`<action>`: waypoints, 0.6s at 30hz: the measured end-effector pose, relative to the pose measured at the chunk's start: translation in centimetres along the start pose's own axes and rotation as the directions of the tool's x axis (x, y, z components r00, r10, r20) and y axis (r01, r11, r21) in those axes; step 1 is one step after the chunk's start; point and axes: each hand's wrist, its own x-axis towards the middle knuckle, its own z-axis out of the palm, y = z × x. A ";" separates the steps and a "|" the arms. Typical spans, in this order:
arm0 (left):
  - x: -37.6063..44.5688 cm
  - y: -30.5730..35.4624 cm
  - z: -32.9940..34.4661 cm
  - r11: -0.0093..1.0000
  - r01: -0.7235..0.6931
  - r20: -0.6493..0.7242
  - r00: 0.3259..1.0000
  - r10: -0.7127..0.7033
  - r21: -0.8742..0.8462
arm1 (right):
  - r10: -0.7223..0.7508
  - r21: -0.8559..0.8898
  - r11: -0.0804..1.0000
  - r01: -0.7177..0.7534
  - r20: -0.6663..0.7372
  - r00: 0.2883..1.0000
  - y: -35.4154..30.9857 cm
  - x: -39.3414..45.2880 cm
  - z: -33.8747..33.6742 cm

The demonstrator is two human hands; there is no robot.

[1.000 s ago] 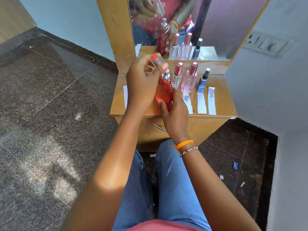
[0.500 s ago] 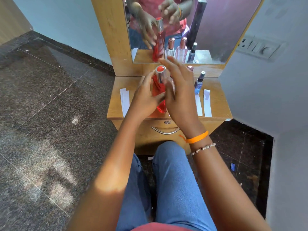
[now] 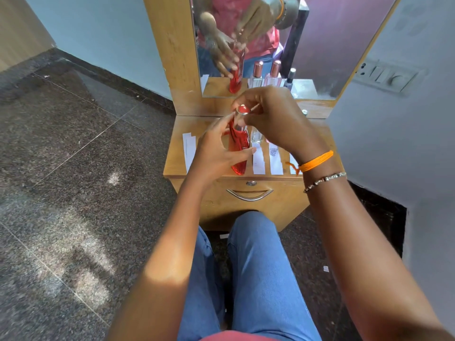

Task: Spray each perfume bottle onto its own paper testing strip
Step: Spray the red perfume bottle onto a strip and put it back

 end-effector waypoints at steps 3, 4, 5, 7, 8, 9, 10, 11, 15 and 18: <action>-0.1 -0.2 0.1 1.000 0.000 -0.003 1.000 0.000 -0.009 | 0.061 -0.187 0.979 -0.083 -0.120 0.991 -0.3 0.2 0.6; -0.1 -0.2 0.0 1.000 -0.001 -0.003 1.000 0.001 -0.015 | 0.045 -0.286 0.955 -0.082 -0.134 0.990 -0.5 0.3 1.0; -0.1 -0.2 0.0 1.000 0.000 -0.001 1.000 0.000 -0.022 | 0.003 -0.392 0.919 -0.049 -0.116 0.993 -0.8 0.3 1.3; -0.1 -0.2 -0.2 0.999 -0.001 0.015 1.000 0.002 -0.039 | -0.075 -0.528 0.846 0.074 0.019 0.997 -1.6 0.7 1.2; -0.1 -0.2 -0.4 0.999 -0.004 0.024 1.000 0.005 -0.046 | -0.098 -0.551 0.823 0.136 0.098 0.990 -2.0 0.9 0.7; 0.0 -0.2 -0.4 0.999 -0.003 0.033 0.999 0.005 -0.049 | -0.111 -0.563 0.805 0.187 0.166 0.980 -2.3 1.2 0.2; 0.0 -0.2 -0.4 0.999 -0.004 0.038 0.999 0.006 -0.053 | -0.117 -0.577 0.785 0.223 0.216 0.969 -2.5 1.4 -0.2; 0.0 -0.2 -0.3 0.999 -0.003 0.034 0.999 0.005 -0.055 | -0.117 -0.603 0.760 0.242 0.239 0.964 -2.7 1.6 -0.5; 0.0 -0.3 -0.1 0.998 0.000 0.013 1.000 0.001 -0.057 | -0.085 -0.735 0.656 0.172 0.154 0.984 -3.4 0.9 0.9; 0.0 0.0 -0.1 0.999 0.002 -0.015 1.000 -0.003 -0.039 | -0.064 -0.804 0.580 0.132 0.117 0.991 -3.6 0.4 2.4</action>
